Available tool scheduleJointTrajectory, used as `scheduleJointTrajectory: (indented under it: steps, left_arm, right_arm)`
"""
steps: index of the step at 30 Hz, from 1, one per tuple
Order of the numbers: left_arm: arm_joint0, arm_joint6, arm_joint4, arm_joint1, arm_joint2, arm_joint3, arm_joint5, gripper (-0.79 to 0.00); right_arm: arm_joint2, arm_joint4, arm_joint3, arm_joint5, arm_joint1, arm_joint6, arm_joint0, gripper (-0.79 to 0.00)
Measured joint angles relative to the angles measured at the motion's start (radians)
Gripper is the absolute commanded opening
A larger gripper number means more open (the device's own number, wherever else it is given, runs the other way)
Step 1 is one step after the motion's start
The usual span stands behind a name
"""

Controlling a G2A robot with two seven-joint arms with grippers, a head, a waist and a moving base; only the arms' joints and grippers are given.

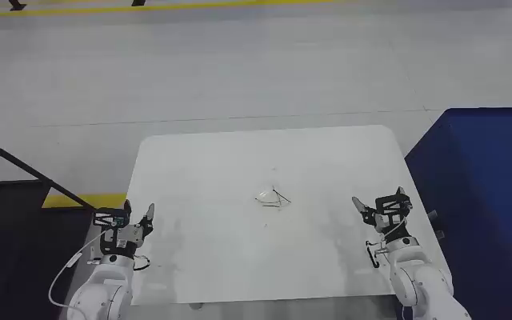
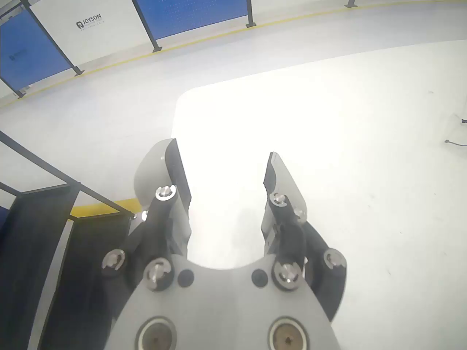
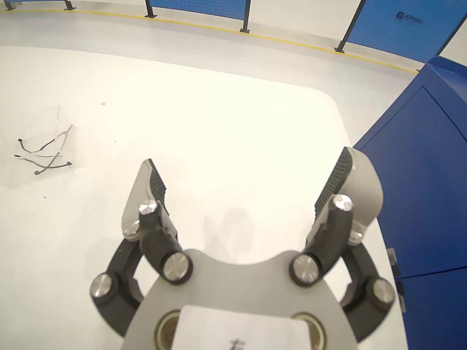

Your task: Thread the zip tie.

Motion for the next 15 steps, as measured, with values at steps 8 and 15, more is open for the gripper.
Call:
scheduleJointTrajectory:
  steps: [8,15]
  left_arm:
    - [0.000,0.000,0.000,0.000,0.000,0.000,0.000,-0.368]
    - [0.000,0.000,0.000,0.000,0.000,0.000,0.000,0.000]
  right_arm:
    - [0.000,0.000,0.000,0.000,0.000,0.000,0.000,-0.001]
    - [-0.001,0.018,-0.022,-0.036,0.001,0.025,0.012,0.000]
